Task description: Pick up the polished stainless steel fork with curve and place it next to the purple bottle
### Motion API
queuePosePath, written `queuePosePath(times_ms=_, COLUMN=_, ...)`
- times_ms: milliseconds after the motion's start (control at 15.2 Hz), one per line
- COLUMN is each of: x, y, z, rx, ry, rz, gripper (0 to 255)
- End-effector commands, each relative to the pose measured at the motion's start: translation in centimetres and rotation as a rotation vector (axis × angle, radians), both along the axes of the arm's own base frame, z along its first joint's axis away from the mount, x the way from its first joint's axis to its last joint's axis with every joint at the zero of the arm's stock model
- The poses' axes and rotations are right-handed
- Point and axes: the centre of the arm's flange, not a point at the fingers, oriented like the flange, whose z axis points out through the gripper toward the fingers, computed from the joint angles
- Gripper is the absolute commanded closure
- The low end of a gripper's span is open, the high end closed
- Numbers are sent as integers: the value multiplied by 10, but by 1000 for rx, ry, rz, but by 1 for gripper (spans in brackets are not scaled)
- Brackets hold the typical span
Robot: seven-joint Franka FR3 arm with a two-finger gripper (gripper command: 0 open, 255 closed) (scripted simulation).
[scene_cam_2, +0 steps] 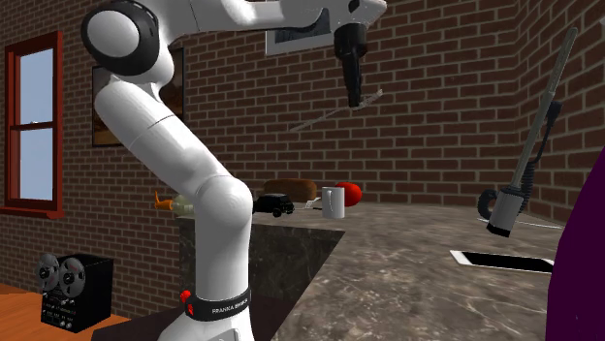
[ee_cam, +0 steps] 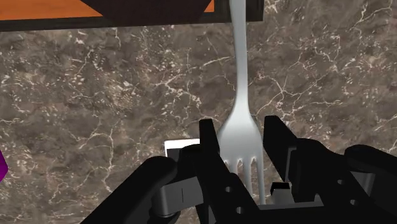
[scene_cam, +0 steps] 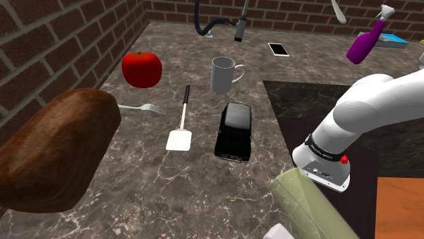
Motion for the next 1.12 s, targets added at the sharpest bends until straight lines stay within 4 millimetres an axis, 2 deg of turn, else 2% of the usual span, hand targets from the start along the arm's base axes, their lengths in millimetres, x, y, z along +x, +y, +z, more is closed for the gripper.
queuePosePath(times_ms=0, x=-2, y=-29, z=4, rx=-1, ry=0, rz=0, gripper=255)
queuePosePath(times_ms=1056, x=0, y=-240, z=4, rx=-1, ry=0, rz=0, gripper=255)
